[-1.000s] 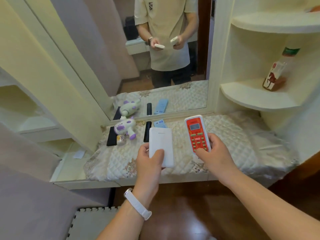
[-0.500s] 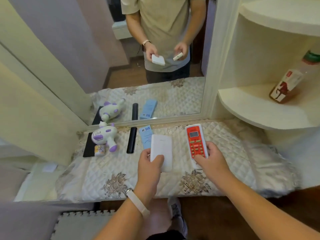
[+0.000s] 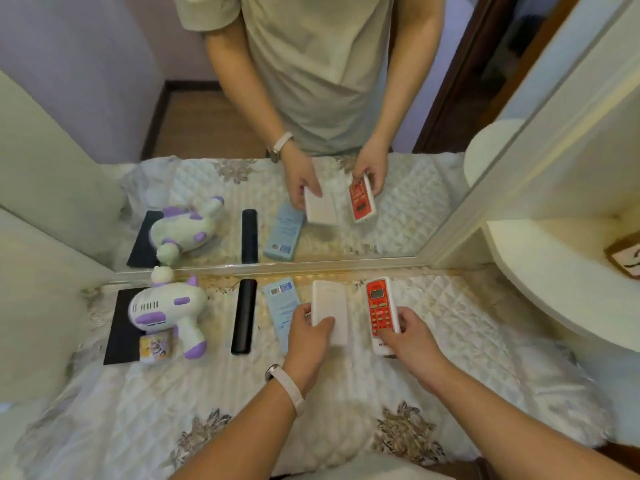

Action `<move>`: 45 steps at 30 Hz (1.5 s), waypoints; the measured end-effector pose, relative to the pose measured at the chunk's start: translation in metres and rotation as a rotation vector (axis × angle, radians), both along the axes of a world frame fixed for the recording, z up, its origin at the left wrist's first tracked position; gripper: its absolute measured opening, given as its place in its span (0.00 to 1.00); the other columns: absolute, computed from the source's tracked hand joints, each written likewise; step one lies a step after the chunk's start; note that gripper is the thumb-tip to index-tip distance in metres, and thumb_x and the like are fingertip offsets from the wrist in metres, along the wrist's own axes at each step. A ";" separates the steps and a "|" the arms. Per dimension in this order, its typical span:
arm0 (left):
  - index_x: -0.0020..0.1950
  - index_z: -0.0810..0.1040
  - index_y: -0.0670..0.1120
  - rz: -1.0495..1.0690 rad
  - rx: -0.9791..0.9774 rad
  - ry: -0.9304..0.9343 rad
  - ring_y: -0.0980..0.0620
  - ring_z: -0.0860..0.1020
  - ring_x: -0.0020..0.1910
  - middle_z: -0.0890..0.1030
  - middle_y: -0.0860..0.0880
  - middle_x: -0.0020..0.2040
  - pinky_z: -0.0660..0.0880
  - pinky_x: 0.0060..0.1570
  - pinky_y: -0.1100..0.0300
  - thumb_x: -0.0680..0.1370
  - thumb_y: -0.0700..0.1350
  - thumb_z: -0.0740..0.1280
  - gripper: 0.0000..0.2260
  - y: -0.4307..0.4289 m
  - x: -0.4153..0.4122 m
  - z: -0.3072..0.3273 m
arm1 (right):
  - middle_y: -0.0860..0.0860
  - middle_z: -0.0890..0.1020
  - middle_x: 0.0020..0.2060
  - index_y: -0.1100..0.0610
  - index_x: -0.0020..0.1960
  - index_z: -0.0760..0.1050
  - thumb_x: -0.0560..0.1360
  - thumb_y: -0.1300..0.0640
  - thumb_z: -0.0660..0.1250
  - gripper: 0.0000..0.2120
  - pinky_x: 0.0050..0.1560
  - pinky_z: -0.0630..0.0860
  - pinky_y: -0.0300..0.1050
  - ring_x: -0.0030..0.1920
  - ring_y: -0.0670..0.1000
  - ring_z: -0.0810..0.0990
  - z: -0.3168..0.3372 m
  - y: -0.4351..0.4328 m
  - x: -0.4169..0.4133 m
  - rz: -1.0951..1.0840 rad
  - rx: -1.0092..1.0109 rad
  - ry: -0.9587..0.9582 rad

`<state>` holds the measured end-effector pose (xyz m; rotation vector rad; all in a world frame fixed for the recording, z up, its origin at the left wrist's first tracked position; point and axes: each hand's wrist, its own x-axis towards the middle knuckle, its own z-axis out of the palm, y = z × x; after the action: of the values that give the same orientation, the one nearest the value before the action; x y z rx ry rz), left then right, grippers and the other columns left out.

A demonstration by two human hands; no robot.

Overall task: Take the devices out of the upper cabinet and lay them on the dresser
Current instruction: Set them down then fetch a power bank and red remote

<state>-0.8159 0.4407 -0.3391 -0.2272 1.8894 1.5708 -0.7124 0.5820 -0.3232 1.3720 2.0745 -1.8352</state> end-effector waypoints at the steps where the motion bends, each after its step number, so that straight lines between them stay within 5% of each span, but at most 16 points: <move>1: 0.59 0.69 0.48 -0.013 -0.010 -0.006 0.54 0.78 0.49 0.78 0.52 0.50 0.78 0.46 0.57 0.76 0.38 0.66 0.13 0.003 -0.005 -0.005 | 0.51 0.83 0.48 0.53 0.54 0.74 0.74 0.62 0.71 0.11 0.41 0.81 0.45 0.46 0.49 0.83 -0.006 0.001 -0.008 -0.003 -0.006 -0.015; 5: 0.59 0.69 0.47 -0.046 -0.066 -0.036 0.58 0.76 0.46 0.77 0.53 0.49 0.72 0.37 0.66 0.77 0.38 0.65 0.12 0.014 -0.018 -0.023 | 0.51 0.83 0.47 0.54 0.56 0.73 0.74 0.62 0.71 0.14 0.35 0.78 0.39 0.45 0.49 0.83 -0.027 0.005 -0.029 -0.007 0.000 -0.061; 12: 0.59 0.67 0.50 -0.099 -0.135 -0.041 0.59 0.76 0.45 0.77 0.51 0.51 0.72 0.36 0.66 0.78 0.37 0.63 0.13 0.027 -0.027 -0.048 | 0.51 0.83 0.50 0.52 0.61 0.72 0.75 0.60 0.70 0.17 0.41 0.83 0.51 0.47 0.50 0.84 -0.061 0.017 -0.038 0.013 -0.011 -0.086; 18: 0.62 0.66 0.53 -0.191 -0.185 0.068 0.57 0.76 0.49 0.75 0.56 0.50 0.71 0.37 0.74 0.76 0.35 0.64 0.19 0.029 -0.023 -0.042 | 0.45 0.82 0.48 0.48 0.59 0.73 0.75 0.58 0.69 0.14 0.47 0.79 0.43 0.47 0.44 0.82 -0.070 0.026 -0.039 0.226 0.176 -0.097; 20: 0.66 0.66 0.53 -0.233 -0.240 0.150 0.58 0.74 0.53 0.74 0.58 0.54 0.72 0.47 0.72 0.75 0.36 0.65 0.23 0.028 -0.020 -0.038 | 0.46 0.81 0.48 0.46 0.56 0.74 0.74 0.55 0.69 0.12 0.47 0.77 0.42 0.48 0.45 0.80 -0.071 0.033 -0.037 0.326 0.256 -0.094; 23: 0.74 0.63 0.47 -0.263 -0.355 0.235 0.55 0.68 0.64 0.69 0.54 0.64 0.68 0.66 0.56 0.74 0.40 0.67 0.29 0.024 -0.014 -0.030 | 0.47 0.76 0.49 0.46 0.58 0.74 0.74 0.50 0.68 0.13 0.47 0.74 0.40 0.46 0.44 0.77 -0.068 0.042 -0.031 0.468 0.370 -0.124; 26: 0.75 0.63 0.46 -0.208 -0.394 0.271 0.50 0.67 0.70 0.69 0.49 0.71 0.65 0.70 0.53 0.75 0.42 0.67 0.29 0.018 -0.006 -0.016 | 0.49 0.75 0.54 0.47 0.63 0.72 0.76 0.48 0.66 0.17 0.52 0.75 0.46 0.51 0.49 0.78 -0.060 0.049 -0.025 0.545 0.410 -0.133; 28: 0.74 0.64 0.46 -0.182 -0.413 0.304 0.51 0.67 0.71 0.68 0.49 0.72 0.62 0.68 0.60 0.77 0.44 0.68 0.27 0.015 0.000 -0.005 | 0.50 0.75 0.56 0.49 0.65 0.72 0.76 0.48 0.65 0.18 0.52 0.74 0.46 0.55 0.51 0.77 -0.054 0.053 -0.023 0.607 0.436 -0.122; 35: 0.72 0.67 0.47 -0.035 -0.470 0.488 0.52 0.70 0.67 0.71 0.49 0.69 0.65 0.65 0.61 0.77 0.48 0.68 0.25 -0.003 0.041 0.034 | 0.51 0.73 0.65 0.54 0.72 0.67 0.78 0.46 0.61 0.24 0.62 0.71 0.49 0.65 0.54 0.71 -0.027 0.056 -0.022 0.835 0.581 0.054; 39: 0.72 0.67 0.48 0.015 -0.561 0.631 0.57 0.69 0.66 0.71 0.53 0.68 0.64 0.63 0.66 0.78 0.49 0.68 0.24 -0.022 0.069 0.055 | 0.50 0.65 0.74 0.52 0.75 0.62 0.79 0.43 0.59 0.27 0.72 0.61 0.50 0.73 0.53 0.62 -0.009 0.041 -0.028 1.015 0.708 0.209; 45: 0.75 0.63 0.54 0.042 -0.812 0.713 0.54 0.59 0.75 0.63 0.53 0.76 0.58 0.73 0.53 0.79 0.55 0.63 0.25 -0.069 0.133 0.077 | 0.57 0.75 0.67 0.56 0.68 0.74 0.76 0.42 0.57 0.27 0.62 0.71 0.56 0.66 0.59 0.73 0.026 -0.014 -0.025 1.244 0.835 0.549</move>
<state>-0.6829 0.3715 -0.2618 -0.0407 3.0368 0.8588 -0.7379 0.5681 -0.2976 -0.6251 2.9357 -0.8020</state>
